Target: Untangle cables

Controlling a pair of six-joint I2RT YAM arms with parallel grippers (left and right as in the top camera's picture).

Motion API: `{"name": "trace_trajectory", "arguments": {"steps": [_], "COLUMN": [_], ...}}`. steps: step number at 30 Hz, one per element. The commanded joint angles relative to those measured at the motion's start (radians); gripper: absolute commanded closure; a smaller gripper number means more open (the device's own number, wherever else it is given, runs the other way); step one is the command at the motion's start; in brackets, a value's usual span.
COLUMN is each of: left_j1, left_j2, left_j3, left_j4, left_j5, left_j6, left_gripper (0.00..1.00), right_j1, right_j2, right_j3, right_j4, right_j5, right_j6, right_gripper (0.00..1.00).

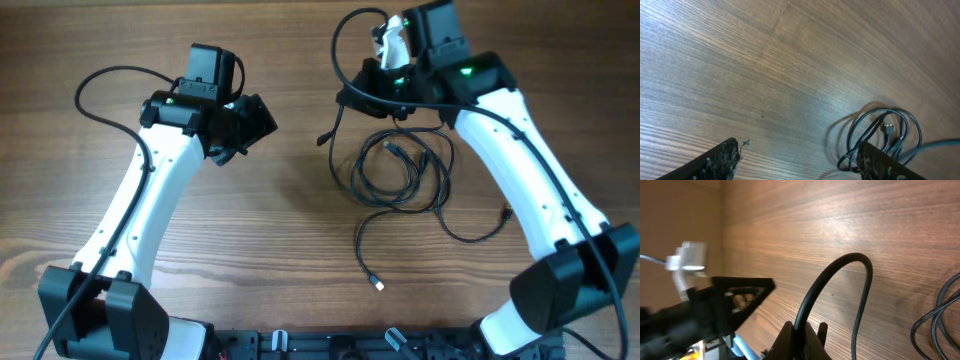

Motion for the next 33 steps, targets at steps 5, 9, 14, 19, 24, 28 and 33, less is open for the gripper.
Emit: {"name": "trace_trajectory", "arguments": {"steps": [5, 9, 14, 19, 24, 28, 33], "left_j1": [0.114, 0.154, 0.155, 0.138, 0.042, 0.03, 0.03], "left_j2": [0.007, 0.007, 0.007, 0.007, 0.017, 0.06, 0.095], "left_j3": [-0.004, -0.004, -0.004, -0.005, -0.005, -0.005, -0.005], "left_j4": [0.013, -0.023, -0.05, -0.04, -0.016, -0.016, -0.001], "left_j5": [-0.037, -0.037, -0.037, 0.047, 0.075, 0.037, 0.038], "left_j6": [-0.078, -0.077, -0.07, 0.075, 0.143, 0.14, 0.137], "left_gripper": [0.19, 0.13, 0.11, 0.1, 0.0, 0.0, 0.0], "right_j1": [0.176, 0.184, 0.004, -0.124, -0.124, -0.124, -0.124], "right_j2": [0.116, 0.117, 0.116, 0.116, 0.063, -0.194, -0.446], "right_j3": [-0.006, -0.006, -0.006, -0.006, -0.006, -0.006, -0.029], "right_j4": [0.038, 0.054, -0.179, -0.445, -0.529, -0.612, -0.633], "right_j5": [0.05, 0.051, 0.155, 0.267, 0.278, 0.505, 0.592], "right_j6": [-0.014, -0.08, -0.098, -0.277, -0.224, -0.069, 0.04], "right_gripper": [0.79, 0.22, 0.0, 0.0, 0.0, 0.0, 0.0]}}
